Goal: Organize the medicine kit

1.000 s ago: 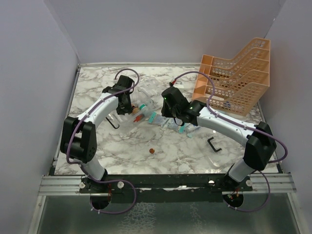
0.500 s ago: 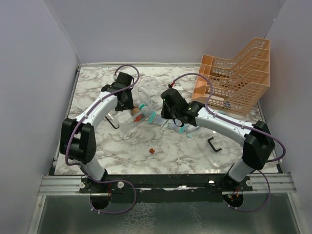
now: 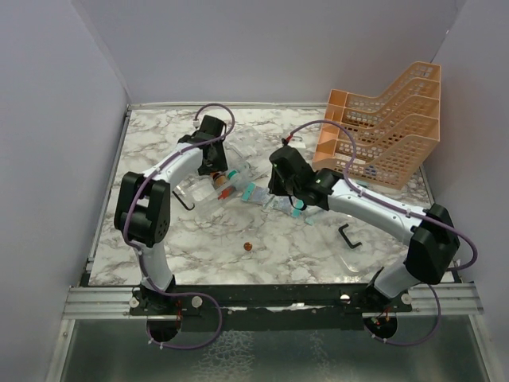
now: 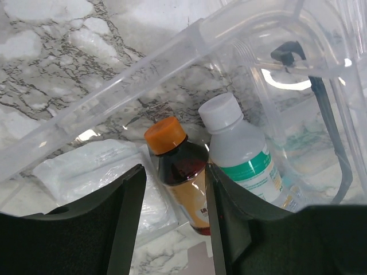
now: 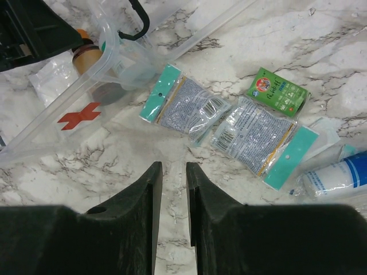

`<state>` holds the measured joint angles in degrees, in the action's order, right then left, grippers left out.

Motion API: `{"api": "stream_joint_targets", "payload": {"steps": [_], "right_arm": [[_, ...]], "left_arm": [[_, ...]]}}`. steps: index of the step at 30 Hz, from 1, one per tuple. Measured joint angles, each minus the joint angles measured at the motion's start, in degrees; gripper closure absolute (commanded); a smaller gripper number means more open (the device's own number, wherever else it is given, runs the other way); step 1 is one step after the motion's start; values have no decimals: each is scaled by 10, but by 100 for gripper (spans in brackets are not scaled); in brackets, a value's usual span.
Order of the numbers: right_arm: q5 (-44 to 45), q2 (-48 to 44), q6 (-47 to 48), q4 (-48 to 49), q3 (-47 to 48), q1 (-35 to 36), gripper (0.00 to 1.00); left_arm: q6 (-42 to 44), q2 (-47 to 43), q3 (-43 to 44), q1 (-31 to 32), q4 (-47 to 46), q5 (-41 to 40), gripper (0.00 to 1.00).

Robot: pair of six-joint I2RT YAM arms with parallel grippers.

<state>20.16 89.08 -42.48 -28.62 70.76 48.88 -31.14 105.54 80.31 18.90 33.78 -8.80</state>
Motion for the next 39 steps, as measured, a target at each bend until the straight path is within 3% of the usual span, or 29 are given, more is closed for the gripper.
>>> {"api": "stream_joint_targets", "payload": {"steps": [10,19,30,39], "right_arm": [[21,-22,7,-1,-17,-7,76],[30,-25,7,-6,-29,-14,76],[32,-25,5,-13,-29,-14,76],[31,-28,-1,-13,-31,-14,76]], "left_arm": [[-32,24,-12,0,-40,24,66],[-28,23,-40,-2,-76,63,69],[-43,0,-47,-1,-70,79,43],[-54,-41,-69,0,-58,97,39]]}}
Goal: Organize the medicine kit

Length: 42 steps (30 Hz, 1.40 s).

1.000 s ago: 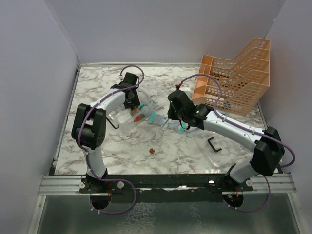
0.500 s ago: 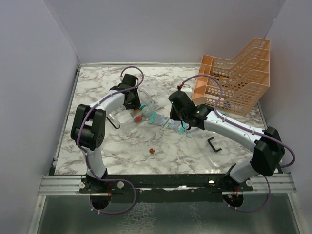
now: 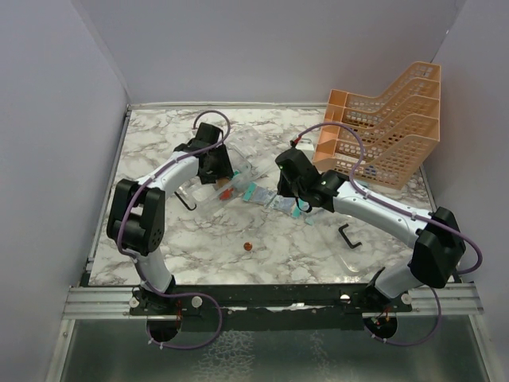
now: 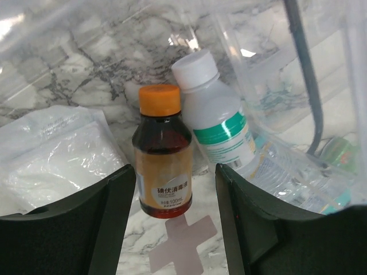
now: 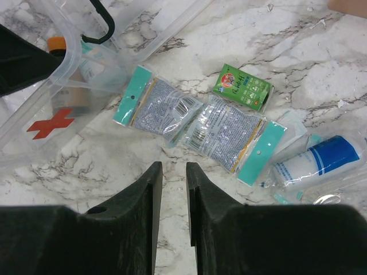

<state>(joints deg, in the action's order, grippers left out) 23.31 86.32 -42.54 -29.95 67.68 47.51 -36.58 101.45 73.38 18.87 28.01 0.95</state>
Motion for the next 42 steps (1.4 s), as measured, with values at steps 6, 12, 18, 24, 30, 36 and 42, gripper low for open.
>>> {"api": "stream_joint_targets", "payload": {"steps": [6,12,18,24,30,36,42], "right_arm": [[0,0,-7,0,0,0,76],[0,0,-8,0,0,0,76],[0,-1,-8,0,-3,0,76],[0,-3,-12,-1,-7,0,76],[0,-8,-13,-2,-12,0,75],[-1,-11,-1,0,-28,-3,73],[-64,0,45,24,-53,-34,69]], "left_arm": [[-13,-3,-34,0,11,17,39],[-21,-3,-39,0,12,42,43],[-43,-3,-39,0,9,81,46],[-79,-1,-39,0,-9,136,46],[-91,-1,-39,0,-15,144,41],[-81,-5,-38,0,-3,125,35],[-53,-46,-13,0,27,98,34]]}}
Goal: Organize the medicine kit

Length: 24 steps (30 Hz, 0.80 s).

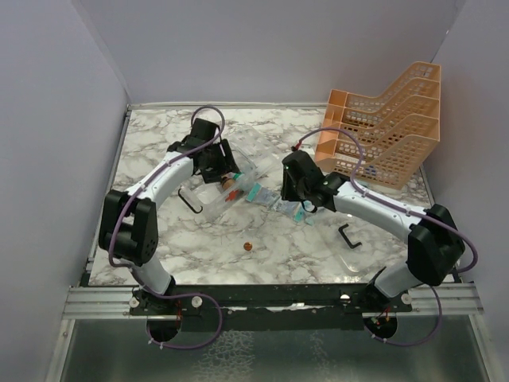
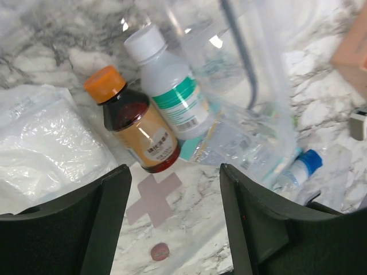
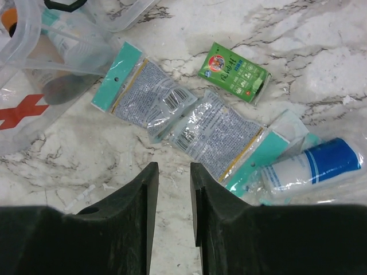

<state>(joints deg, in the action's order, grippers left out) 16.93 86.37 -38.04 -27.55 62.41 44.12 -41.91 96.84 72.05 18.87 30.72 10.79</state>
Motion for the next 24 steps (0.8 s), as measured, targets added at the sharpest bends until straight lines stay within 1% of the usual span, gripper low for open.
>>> {"api": "stream_joint_targets", "payload": {"steps": [2,7,10,13,18,19,21,24], "right_arm": [[-21,16,12,12,3,-10,67],[-63,113,18,17,54,-13,64],[-63,153,2,9,78,-12,64],[-57,182,-22,-6,101,-12,58],[-32,234,-65,-44,158,-12,57],[-27,241,-72,-50,165,-12,58],[-19,255,-85,-61,173,-12,62],[-13,266,-96,-73,173,-12,73]], "left_arm": [[9,-21,16,0,4,-9,34],[24,-85,34,0,7,-34,34],[31,-118,34,0,9,-48,34],[35,-148,34,0,9,-62,34],[40,-178,27,0,6,-75,34],[40,-181,24,0,6,-77,34],[40,-182,19,0,7,-79,34],[40,-182,12,0,8,-79,34]]}}
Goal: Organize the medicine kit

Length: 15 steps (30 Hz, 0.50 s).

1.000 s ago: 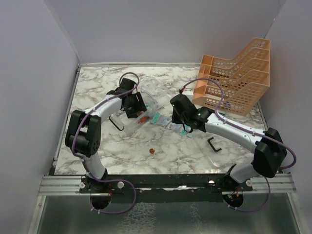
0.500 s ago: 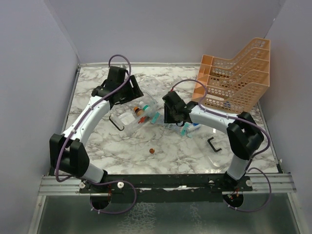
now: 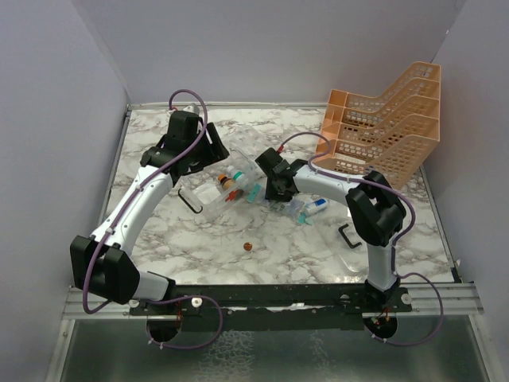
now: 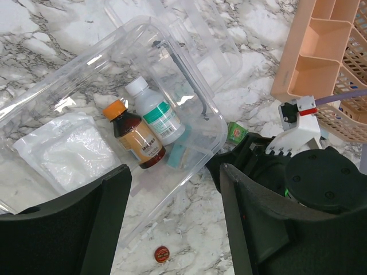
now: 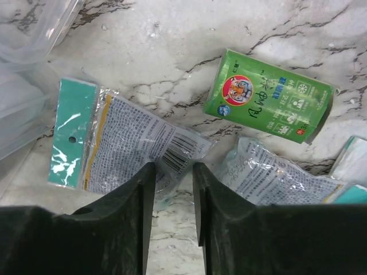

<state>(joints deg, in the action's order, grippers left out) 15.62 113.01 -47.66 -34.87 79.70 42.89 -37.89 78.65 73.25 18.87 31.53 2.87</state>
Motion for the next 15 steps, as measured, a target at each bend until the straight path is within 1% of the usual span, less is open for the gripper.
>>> {"api": "stream_joint_targets", "payload": {"steps": [5,6,12,15], "right_arm": [[0,15,-3,-5,12,0,94],[0,16,-1,-5,13,0,96],[-4,14,2,-2,12,0,98],[-3,0,3,1,-1,0,98]], "left_arm": [[1,-3,0,0,0,0,34],[1,-5,0,0,-1,0,34],[3,-12,0,0,-14,8,33],[3,-13,-2,0,-25,27,32]]}}
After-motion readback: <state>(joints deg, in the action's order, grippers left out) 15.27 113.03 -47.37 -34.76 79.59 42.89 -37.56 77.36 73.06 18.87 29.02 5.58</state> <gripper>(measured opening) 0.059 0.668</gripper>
